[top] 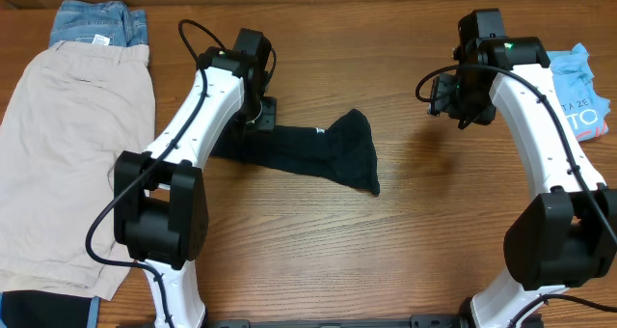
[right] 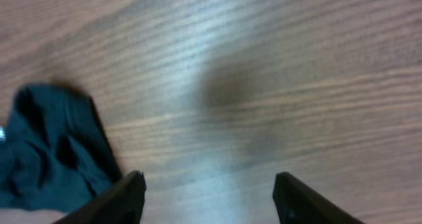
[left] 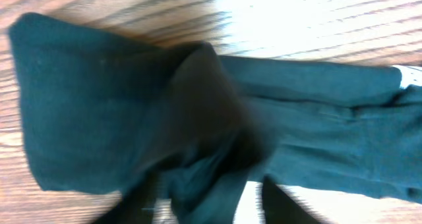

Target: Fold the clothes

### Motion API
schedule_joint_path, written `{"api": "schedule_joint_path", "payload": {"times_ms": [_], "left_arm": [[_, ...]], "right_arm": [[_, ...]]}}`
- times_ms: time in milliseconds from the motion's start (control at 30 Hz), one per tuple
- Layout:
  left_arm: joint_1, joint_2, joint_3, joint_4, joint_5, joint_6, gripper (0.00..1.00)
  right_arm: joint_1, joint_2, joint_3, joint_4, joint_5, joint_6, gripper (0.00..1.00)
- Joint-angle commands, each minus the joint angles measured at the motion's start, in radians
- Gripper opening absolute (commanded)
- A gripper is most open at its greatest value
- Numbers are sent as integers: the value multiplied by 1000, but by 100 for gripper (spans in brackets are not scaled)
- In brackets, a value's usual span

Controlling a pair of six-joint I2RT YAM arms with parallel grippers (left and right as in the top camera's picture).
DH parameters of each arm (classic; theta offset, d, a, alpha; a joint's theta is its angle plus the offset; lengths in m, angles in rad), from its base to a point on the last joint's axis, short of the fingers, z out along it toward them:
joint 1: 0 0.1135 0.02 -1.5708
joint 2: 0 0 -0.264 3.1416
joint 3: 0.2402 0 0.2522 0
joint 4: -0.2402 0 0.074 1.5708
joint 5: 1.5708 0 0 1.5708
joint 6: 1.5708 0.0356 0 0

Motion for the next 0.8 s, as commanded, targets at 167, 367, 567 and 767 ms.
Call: {"api": "schedule_joint_path", "payload": {"times_ms": [167,367,567,767], "left_arm": [[0,3,22,-5,76,55,66],[66,2,66,-32,44,4,61],[211,2,78,-43,32,-100,63],[330,2,78,-64,70,-98,63]], "right_arm": [[-3,-6,-23,-30,-165,-82,72],[2,-5,-117,-24,-306,-154,74],[2,-5,-256,119,-473,-187,80],[19,4,-373,240,-624,-185,82]]}}
